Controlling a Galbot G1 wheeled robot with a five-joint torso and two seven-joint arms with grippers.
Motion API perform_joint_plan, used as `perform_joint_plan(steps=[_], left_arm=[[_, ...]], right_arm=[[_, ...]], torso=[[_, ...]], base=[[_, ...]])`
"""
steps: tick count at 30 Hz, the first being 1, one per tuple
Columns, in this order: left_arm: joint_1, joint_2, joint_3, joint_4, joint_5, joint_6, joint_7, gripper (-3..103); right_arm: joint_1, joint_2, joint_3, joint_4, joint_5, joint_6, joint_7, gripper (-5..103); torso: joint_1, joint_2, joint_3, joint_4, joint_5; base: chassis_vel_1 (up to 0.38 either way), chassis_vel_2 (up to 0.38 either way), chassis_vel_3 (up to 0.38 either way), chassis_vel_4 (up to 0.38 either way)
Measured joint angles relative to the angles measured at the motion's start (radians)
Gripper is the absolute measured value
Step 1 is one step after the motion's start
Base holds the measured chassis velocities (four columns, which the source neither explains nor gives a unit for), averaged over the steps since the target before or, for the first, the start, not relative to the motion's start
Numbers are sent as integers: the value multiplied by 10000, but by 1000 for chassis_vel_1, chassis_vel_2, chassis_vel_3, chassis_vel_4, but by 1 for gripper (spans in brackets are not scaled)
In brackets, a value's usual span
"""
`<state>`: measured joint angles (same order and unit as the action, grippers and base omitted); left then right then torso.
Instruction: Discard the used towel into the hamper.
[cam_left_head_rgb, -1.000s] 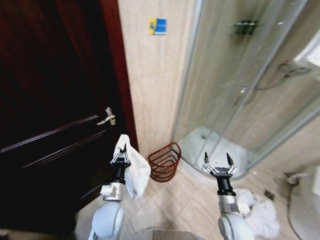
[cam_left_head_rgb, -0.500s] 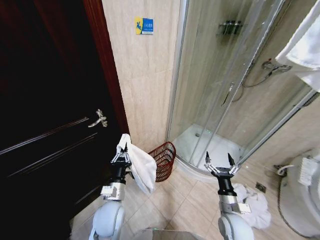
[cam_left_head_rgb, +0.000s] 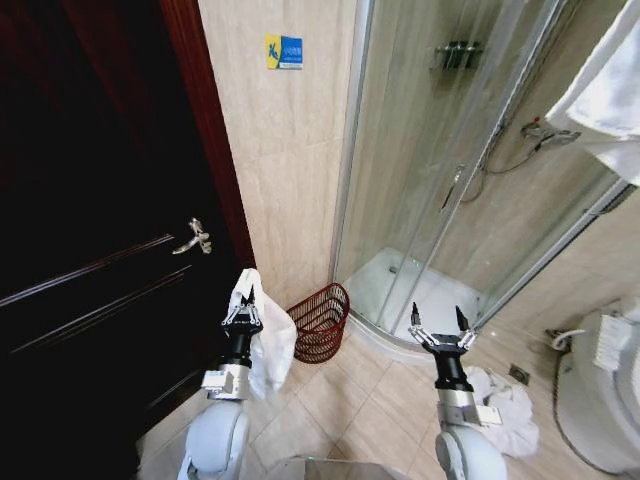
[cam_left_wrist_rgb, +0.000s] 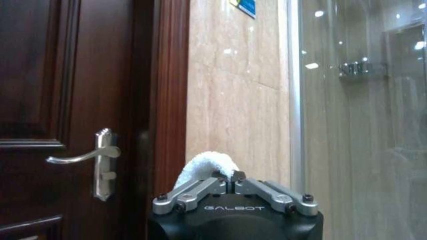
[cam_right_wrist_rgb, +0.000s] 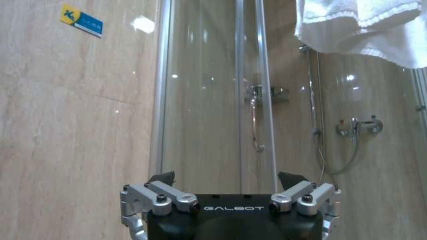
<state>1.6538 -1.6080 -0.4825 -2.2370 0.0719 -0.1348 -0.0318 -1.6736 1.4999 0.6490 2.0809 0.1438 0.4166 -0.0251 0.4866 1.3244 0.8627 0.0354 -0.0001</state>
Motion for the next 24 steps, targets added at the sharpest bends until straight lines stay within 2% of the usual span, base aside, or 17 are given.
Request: perform_joint_plan(steps=[14, 17, 24], left_arm=[[-19, -2, 11, 19, -37, 64, -21, 2], [-124, 1, -6, 82, -192, 215, -181, 2], [-306, 249, 74, 350, -448, 259, -147, 2]], right_arm=[[27, -64, -3, -9, -77, -71, 5, 100], [57, -86, 7, -70, -101, -8, 17, 100], [45, -91, -6, -144, -138, 55, -9, 100]], torso=[[0, 0, 0, 1, 3], [0, 0, 0, 1, 0], [0, 0, 0, 3, -1]], base=[[-105, -100, 100, 98], [0, 0, 0, 0], [0, 0, 0, 0]])
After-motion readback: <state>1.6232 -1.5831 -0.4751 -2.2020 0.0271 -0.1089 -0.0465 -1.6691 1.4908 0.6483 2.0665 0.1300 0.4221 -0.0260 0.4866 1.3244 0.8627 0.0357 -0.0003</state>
